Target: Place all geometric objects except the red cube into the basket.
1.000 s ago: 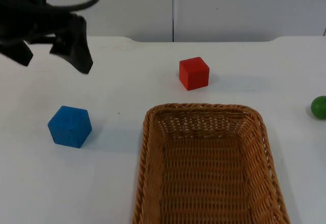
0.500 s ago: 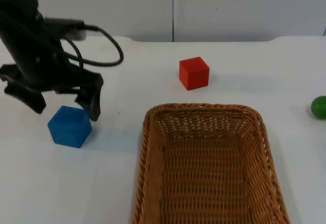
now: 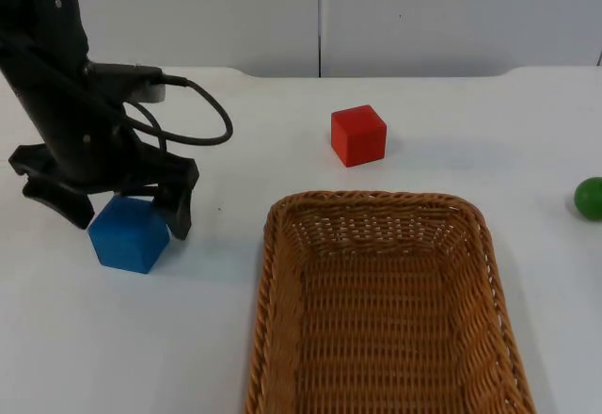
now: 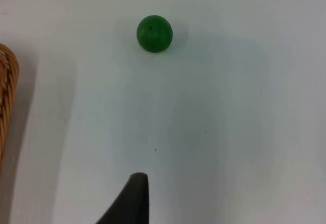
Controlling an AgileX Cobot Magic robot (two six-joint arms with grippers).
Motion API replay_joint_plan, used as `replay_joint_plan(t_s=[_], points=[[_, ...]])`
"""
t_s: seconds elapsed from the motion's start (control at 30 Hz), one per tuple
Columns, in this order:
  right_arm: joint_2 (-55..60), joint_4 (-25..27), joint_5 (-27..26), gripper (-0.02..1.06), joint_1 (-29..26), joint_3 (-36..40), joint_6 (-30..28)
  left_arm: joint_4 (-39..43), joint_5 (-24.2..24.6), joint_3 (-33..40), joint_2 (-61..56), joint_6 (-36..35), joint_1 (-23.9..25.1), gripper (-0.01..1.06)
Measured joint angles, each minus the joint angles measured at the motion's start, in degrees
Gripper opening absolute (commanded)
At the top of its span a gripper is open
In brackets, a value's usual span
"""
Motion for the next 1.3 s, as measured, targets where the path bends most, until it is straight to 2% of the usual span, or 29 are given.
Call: replay_joint_plan(t_s=[0.07, 0.1, 0.23, 0.27, 0.3, 0.33, 0.37, 0.4, 0.43, 0.47, 0.6, 0.77, 0.97, 1.1, 1.27, 1.3], points=[[0.00, 0.00, 0.00, 1.05, 0.00, 0.00, 0.00, 0.00, -0.21, 0.00, 0.00, 0.00, 0.00, 0.78], [0.00, 0.00, 0.00, 1.05, 0.00, 0.00, 0.00, 0.00, -0.21, 0.00, 0.00, 0.00, 0.00, 0.78], [0.00, 0.00, -0.14, 1.05, 0.00, 0.00, 0.00, 0.00, -0.66, 0.00, 0.00, -0.78, 0.00, 0.51], [0.00, 0.00, -0.14, 1.05, 0.00, 0.00, 0.00, 0.15, -0.76, 0.00, 0.00, -1.08, 0.00, 0.51], [0.00, 0.00, -0.14, 1.05, 0.00, 0.00, 0.00, 0.15, -0.90, 0.00, 0.00, -1.31, 0.00, 0.45], [0.00, 0.00, -0.18, 1.05, 0.00, 0.00, 0.00, 0.15, -0.94, 0.00, 0.00, -1.58, 0.00, 0.32], [0.00, 0.00, -0.28, 1.05, 0.00, 0.00, 0.00, 0.15, -0.94, 0.00, 0.00, -1.84, 0.00, 0.27], [0.00, 0.00, -0.28, 1.05, 0.00, 0.00, 0.00, 0.15, -0.94, 0.00, 0.00, -1.84, 0.00, 0.13], [0.00, 0.00, -0.40, 1.05, 0.00, 0.00, 0.00, 0.15, -0.94, 0.00, 0.00, -1.98, 0.00, 0.13], [0.00, 0.00, -0.40, 1.05, 0.00, 0.00, 0.00, 0.15, -0.94, 0.00, 0.00, -2.11, 0.00, 0.02], [0.00, 0.00, -0.40, 1.05, 0.00, 0.00, 0.00, 0.26, -0.17, 0.00, 0.00, -2.34, 0.00, 0.00], [0.00, 0.00, -0.40, 1.05, 0.00, 0.00, 0.00, 0.26, 3.17, 0.00, -4.09, -0.35, 0.00, 0.00], [0.00, 0.00, -0.40, 1.05, 0.00, 0.00, 0.00, 0.26, 7.60, 0.00, -16.28, 3.13, -0.49, 0.00], [0.00, 0.00, -0.40, 1.05, 0.00, 0.00, 0.00, 0.26, 10.08, 0.00, -23.37, 4.31, -2.88, 0.00], [0.00, 0.00, -0.40, 1.05, 0.00, 0.00, 0.00, 0.26, 12.69, 0.00, -28.15, 4.65, -11.01, 0.00], [0.00, 0.00, -0.40, 1.05, 0.00, 0.00, 0.00, 0.26, 12.69, 0.00, -28.15, 4.65, -11.01, 0.00]])
